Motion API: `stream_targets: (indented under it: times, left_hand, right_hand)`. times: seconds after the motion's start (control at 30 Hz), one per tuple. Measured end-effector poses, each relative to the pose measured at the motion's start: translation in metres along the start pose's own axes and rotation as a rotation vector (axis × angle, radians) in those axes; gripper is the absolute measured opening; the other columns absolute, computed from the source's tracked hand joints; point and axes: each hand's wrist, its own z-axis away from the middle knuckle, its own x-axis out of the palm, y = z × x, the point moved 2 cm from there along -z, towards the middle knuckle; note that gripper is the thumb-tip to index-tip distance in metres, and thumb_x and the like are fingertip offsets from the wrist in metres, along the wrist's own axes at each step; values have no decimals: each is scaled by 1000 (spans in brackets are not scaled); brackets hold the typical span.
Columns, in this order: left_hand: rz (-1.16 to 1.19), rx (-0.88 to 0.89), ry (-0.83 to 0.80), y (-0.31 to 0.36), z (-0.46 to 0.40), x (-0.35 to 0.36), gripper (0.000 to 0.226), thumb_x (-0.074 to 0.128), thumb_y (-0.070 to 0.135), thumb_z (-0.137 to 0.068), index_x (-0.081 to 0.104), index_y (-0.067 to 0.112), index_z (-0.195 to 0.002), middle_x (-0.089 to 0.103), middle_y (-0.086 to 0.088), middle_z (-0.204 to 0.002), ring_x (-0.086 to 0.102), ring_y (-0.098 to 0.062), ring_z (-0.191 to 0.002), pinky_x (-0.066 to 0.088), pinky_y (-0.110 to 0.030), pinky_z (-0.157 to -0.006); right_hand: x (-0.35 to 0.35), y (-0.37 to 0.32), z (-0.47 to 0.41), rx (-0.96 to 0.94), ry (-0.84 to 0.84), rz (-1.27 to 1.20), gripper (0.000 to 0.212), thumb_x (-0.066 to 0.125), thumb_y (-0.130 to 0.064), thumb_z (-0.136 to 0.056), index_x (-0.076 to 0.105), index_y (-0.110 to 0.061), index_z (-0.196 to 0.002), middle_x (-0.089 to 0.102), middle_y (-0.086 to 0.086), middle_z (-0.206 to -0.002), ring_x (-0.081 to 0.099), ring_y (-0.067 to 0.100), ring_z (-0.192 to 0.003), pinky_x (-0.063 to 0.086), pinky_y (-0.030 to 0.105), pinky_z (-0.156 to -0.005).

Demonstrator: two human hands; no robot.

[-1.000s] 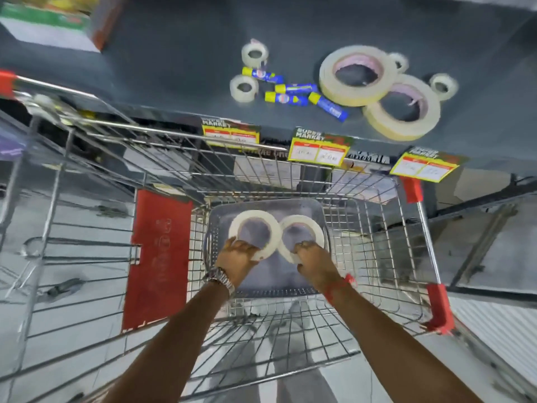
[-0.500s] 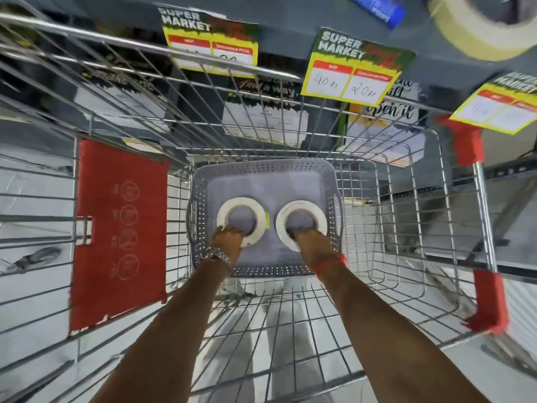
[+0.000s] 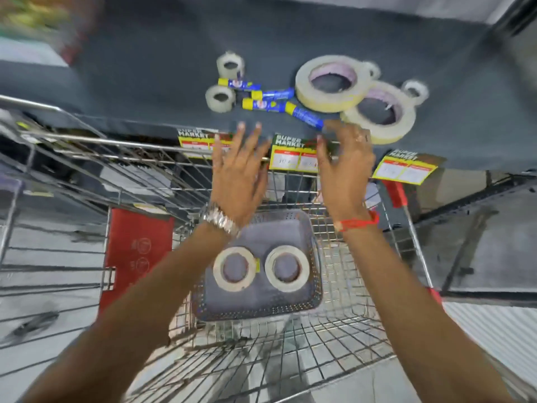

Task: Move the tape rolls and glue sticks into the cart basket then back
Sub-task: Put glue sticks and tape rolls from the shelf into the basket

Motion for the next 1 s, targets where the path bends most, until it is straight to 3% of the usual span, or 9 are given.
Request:
stream_targets:
  times: [0.13, 0.23, 0.43, 0.6, 0.7, 0.77, 0.83, 0.9, 1.0]
  left_hand:
    - [-92, -91, -197, -1, -75, -9, 49, 40, 12, -91, 32, 13, -139, 31, -6, -151, 22, -24, -141, 8, -52, -115]
    - [-116, -84, -304, -9, -97, 2, 45, 41, 7, -91, 37, 11, -136, 41, -11, -144, 33, -25, -136, 11, -47, -117]
    - [-212, -32, -279, -13, -96, 9, 36, 44, 10, -93, 47, 4, -128, 41, -13, -144, 20, -27, -141, 2, -51, -116]
    - [-175, 20, -219, -11, -93, 5, 21, 57, 5, -82, 62, 2, -103, 67, -20, -105, 55, -33, -114, 27, -54, -111]
    - [-195, 146, -1, -10, -83, -7, 11, 65, 14, -74, 67, 9, -84, 73, -9, -81, 67, -25, -92, 45, -52, -97]
    - [-24, 150, 206, -4, -58, -19, 15, 58, 19, -82, 67, 9, -88, 73, -7, -87, 63, -21, -99, 33, -45, -104]
    - [167, 63, 289, 0, -18, -27, 17, 56, 20, -87, 67, 9, -94, 72, -6, -93, 53, -16, -106, 22, -39, -106]
    - [199, -45, 245, -3, 28, -20, 18, 58, 24, -86, 67, 10, -93, 71, -6, -90, 51, -15, -99, 26, -37, -99]
    - [151, -169, -18, -19, 88, 20, 26, 53, 34, -85, 69, 14, -92, 71, -6, -84, 55, -21, -87, 30, -33, -83]
  right_hand:
    - [19, -11, -43, -22, -348, 214, 35, 61, -13, -84, 58, -5, -118, 64, 22, -113, 56, 37, -106, 43, 40, -90]
    - [28, -16, -49, -7, -461, 305, 32, 60, -15, -86, 58, -5, -116, 64, 23, -111, 57, 38, -106, 47, 39, -84]
    - [29, -13, -48, 19, -424, 332, 26, 52, 0, -86, 63, -3, -109, 64, 23, -108, 55, 38, -106, 48, 39, -81]
    - [16, -9, -27, 73, -315, 176, 30, 50, 1, -84, 65, -7, -109, 64, 21, -109, 52, 36, -109, 44, 37, -86]
    - [1, -9, 3, 80, -175, 69, 32, 51, 1, -85, 62, -7, -114, 64, 19, -111, 53, 37, -104, 37, 36, -87]
    - [-5, -8, 30, 56, -108, 25, 29, 53, 0, -85, 62, -6, -111, 65, 19, -107, 55, 38, -97, 35, 35, -85]
    - [-1, -1, 61, 21, -119, 9, 27, 54, 1, -83, 64, -4, -108, 66, 19, -104, 57, 37, -95, 34, 31, -84]
    - [13, 13, 93, 3, -242, 25, 28, 51, 2, -85, 63, -3, -109, 66, 19, -106, 56, 36, -95, 36, 29, -84]
    - [45, 42, 132, -3, -471, 123, 29, 54, 7, -82, 62, -1, -109, 65, 20, -105, 58, 40, -97, 46, 39, -86]
